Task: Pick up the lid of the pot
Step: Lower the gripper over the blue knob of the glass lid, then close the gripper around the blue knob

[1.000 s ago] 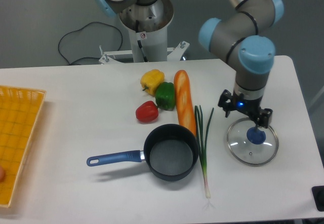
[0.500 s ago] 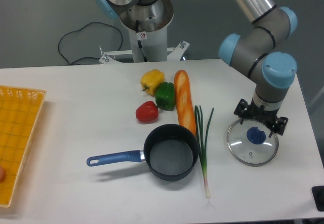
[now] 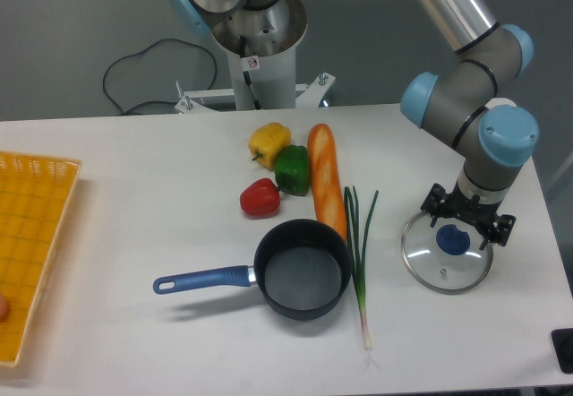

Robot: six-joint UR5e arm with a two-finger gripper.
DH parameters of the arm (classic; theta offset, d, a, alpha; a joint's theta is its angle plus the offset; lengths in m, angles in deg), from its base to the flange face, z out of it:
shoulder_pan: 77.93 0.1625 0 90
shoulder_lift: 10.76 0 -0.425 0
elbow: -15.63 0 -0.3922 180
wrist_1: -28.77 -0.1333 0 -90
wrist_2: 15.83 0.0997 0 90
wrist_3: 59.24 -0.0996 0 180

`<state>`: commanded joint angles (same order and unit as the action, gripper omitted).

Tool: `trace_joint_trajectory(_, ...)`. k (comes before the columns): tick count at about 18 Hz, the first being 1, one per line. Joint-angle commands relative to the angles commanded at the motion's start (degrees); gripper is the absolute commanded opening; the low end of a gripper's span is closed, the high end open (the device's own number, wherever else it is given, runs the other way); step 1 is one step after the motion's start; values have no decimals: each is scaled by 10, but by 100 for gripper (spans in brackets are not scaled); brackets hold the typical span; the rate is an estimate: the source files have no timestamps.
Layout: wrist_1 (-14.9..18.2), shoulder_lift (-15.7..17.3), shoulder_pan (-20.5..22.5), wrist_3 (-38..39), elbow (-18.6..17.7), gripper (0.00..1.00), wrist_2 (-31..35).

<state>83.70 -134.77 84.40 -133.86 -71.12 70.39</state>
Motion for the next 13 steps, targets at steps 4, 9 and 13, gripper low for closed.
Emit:
trace_joint_trajectory(4, 0, -3, -1, 0, 0, 97, 0)
trace_joint_trajectory(9, -1, -6, -4, 0, -1, 92, 0)
trace_joint_trajectory(13, -1, -6, -4, 0, -2, 89, 0)
